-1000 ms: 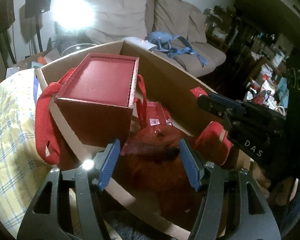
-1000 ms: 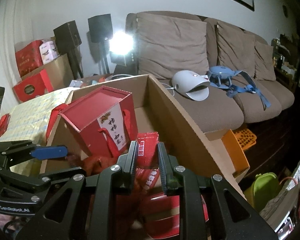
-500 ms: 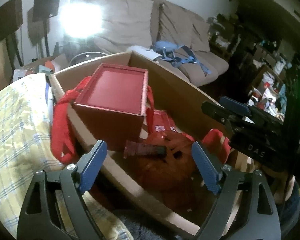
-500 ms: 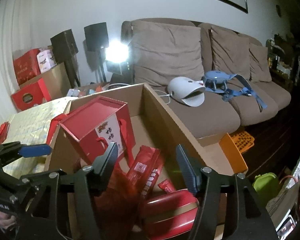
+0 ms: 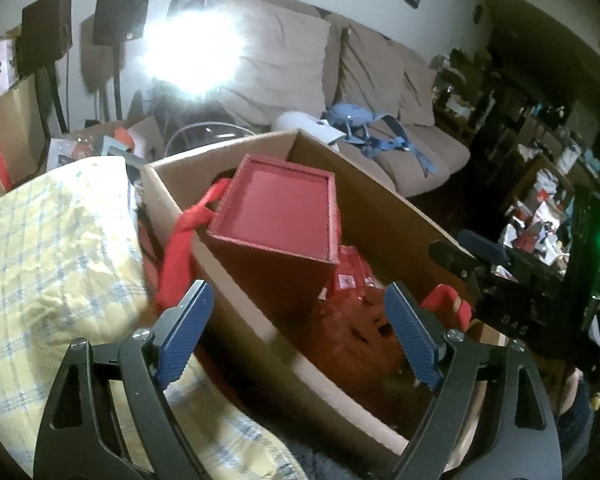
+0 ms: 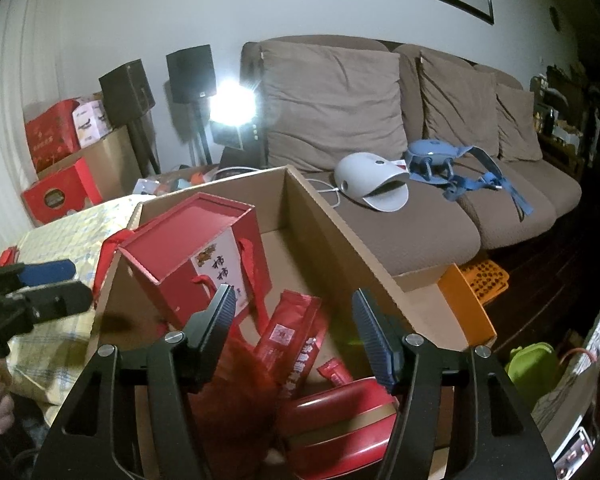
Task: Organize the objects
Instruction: 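Withdraw both open grippers from the box toward the red printed bag on the table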
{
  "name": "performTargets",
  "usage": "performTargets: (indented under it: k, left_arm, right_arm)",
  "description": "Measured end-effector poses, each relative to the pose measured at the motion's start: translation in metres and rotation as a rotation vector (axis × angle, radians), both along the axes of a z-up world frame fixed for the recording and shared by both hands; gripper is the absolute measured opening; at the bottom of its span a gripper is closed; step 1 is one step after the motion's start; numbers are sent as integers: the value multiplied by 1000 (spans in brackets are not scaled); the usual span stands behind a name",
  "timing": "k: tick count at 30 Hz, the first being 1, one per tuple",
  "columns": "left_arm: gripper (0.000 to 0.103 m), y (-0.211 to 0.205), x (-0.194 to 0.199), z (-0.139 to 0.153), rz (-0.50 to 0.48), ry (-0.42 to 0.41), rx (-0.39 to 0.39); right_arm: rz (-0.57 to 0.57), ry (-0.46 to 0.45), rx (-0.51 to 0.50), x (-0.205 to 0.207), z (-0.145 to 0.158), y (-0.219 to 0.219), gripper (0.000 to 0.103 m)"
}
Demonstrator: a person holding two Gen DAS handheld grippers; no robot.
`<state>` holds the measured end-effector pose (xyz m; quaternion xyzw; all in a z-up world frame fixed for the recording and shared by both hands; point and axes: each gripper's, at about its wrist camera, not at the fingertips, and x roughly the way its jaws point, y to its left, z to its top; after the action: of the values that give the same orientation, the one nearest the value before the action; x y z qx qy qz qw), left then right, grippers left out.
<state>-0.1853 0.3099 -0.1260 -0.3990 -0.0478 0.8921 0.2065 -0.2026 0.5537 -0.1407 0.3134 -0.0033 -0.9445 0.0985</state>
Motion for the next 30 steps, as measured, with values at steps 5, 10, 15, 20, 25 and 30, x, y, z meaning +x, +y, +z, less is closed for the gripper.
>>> performTargets:
  k: [5, 10, 15, 20, 25, 30]
  left_arm:
    - [86, -16, -3, 10, 28, 16, 1]
    - [86, -36, 1, 20, 44, 17, 14]
    - [86, -58, 17, 34, 44, 57, -18]
    - [86, -103, 35, 49, 83, 75, 1]
    - [86, -179, 57, 56, 203, 76, -6]
    - [95, -270, 85, 72, 359, 97, -46]
  right_arm:
    - [6, 1, -23, 3, 2, 0, 63]
    - [2, -3, -58, 5, 10, -2, 63]
    - [23, 11, -78, 12, 25, -12, 63]
    - [61, 12, -147, 24, 44, -24, 68]
    - [112, 41, -188, 41, 60, -45, 81]
    - [169, -17, -276, 50, 62, -79, 82]
